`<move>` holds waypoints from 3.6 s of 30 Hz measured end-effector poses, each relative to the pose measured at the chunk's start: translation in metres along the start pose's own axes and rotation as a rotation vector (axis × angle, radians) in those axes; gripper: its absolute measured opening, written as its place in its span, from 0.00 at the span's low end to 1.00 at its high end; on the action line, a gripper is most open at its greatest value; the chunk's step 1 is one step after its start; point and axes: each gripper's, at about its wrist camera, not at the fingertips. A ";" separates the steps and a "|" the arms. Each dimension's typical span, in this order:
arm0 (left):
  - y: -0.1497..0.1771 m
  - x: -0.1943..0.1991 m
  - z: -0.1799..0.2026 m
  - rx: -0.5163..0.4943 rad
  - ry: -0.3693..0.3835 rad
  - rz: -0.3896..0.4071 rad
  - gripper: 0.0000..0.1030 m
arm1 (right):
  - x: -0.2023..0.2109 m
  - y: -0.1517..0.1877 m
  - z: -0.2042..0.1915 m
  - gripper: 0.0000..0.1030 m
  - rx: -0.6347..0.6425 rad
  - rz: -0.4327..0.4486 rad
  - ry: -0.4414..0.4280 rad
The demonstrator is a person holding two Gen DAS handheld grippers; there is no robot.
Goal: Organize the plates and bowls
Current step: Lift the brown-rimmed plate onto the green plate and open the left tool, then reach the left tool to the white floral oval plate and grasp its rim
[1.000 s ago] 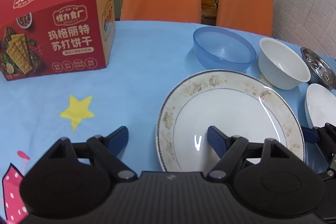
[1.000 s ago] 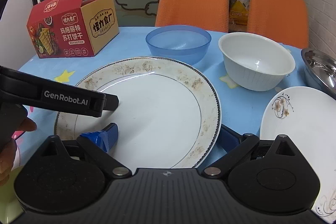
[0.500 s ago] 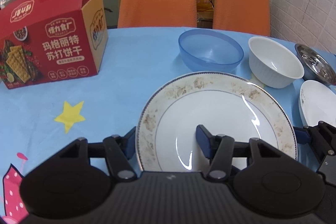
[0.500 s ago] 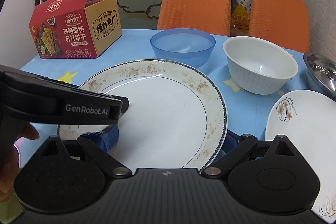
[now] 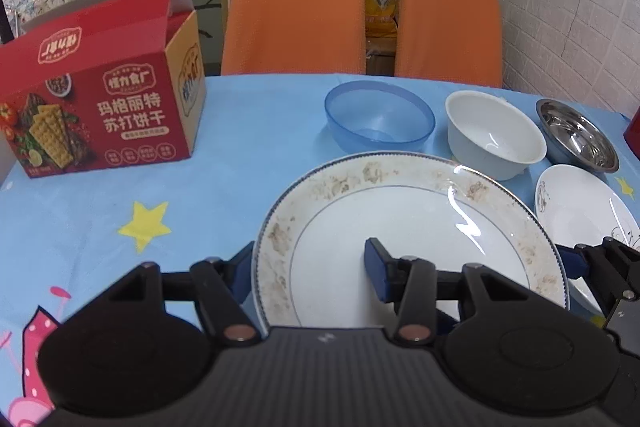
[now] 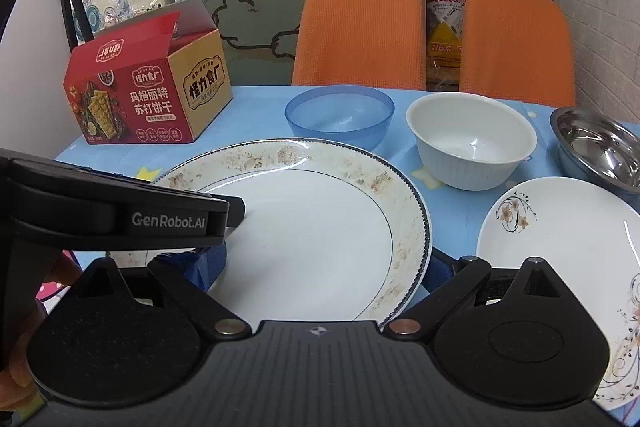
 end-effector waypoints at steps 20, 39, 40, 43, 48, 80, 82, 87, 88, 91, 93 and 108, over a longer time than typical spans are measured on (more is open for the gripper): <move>0.090 0.111 -0.019 0.037 0.057 0.050 0.44 | 0.120 0.051 -0.056 0.83 -0.021 0.098 0.001; 0.139 0.106 -0.055 0.047 0.031 0.018 0.46 | 0.111 0.092 -0.100 0.84 0.051 0.015 -0.007; 0.139 0.107 -0.055 0.040 0.030 0.029 0.47 | 0.110 0.093 -0.102 0.84 0.078 0.008 0.000; 0.138 0.115 -0.054 0.026 0.025 0.070 0.53 | 0.106 0.092 -0.109 0.84 0.162 -0.020 0.022; 0.131 0.126 -0.060 0.056 0.003 0.098 0.57 | 0.118 0.094 -0.091 0.82 0.105 0.024 0.043; 0.113 0.122 0.011 0.011 0.122 0.069 0.71 | 0.176 0.121 0.026 0.83 -0.245 0.123 0.188; 0.112 0.117 0.022 -0.008 0.116 0.059 0.71 | 0.177 0.127 0.036 0.83 -0.271 0.118 0.198; 0.109 0.105 0.047 -0.057 0.100 0.044 0.71 | 0.176 0.136 0.057 0.83 -0.314 0.101 0.204; 0.108 0.103 0.051 -0.063 0.099 0.043 0.71 | 0.176 0.137 0.061 0.83 -0.320 0.101 0.205; 0.104 0.098 0.064 -0.080 0.096 0.038 0.71 | 0.175 0.138 0.074 0.83 -0.335 0.103 0.212; 0.102 0.095 0.071 -0.092 0.089 0.037 0.71 | 0.175 0.139 0.083 0.83 -0.346 0.107 0.214; 0.085 0.067 0.095 -0.130 0.061 -0.003 0.71 | 0.159 0.118 0.125 0.83 -0.281 0.111 0.227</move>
Point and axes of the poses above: each gripper's, at about its wrist camera, not at the fingertips, and x roughly against the way its jaws point, z to its right, y to its underside, and after that the axes turned 12 degrees about x, right-handed
